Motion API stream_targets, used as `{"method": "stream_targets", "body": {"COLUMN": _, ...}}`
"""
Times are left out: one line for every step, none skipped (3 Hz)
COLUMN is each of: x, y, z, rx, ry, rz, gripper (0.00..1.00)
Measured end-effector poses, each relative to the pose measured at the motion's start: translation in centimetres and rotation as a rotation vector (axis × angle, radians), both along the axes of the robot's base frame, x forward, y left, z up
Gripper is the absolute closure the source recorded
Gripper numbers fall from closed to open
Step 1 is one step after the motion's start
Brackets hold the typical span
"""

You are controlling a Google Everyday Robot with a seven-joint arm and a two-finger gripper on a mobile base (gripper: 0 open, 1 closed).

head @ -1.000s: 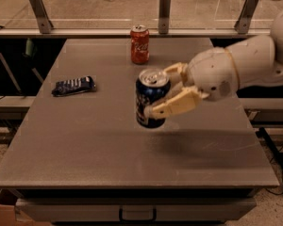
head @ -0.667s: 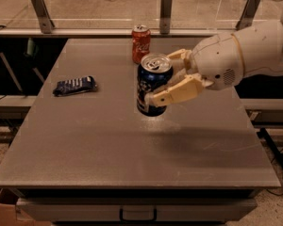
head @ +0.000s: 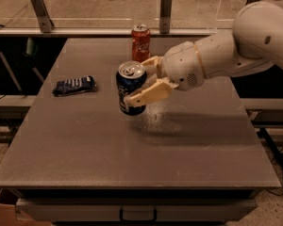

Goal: Move pepsi can near rxbar blueberry

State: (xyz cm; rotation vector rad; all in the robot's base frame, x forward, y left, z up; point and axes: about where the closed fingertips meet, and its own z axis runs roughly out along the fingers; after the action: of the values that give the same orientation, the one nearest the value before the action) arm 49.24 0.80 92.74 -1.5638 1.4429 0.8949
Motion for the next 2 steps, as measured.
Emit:
{"method": "stream_targets", "body": {"x": 4.2, "y": 1.6, "z": -1.4, "rx": -0.028, "ry": -0.027, "rz": -0.003, "gripper": 1.00}}
{"method": "stream_targets", "body": {"x": 7.9, "y": 2.9, "z": -2.8, "rx": -0.040, "ry": -0.035, "rz": -0.022, "gripper": 1.00}}
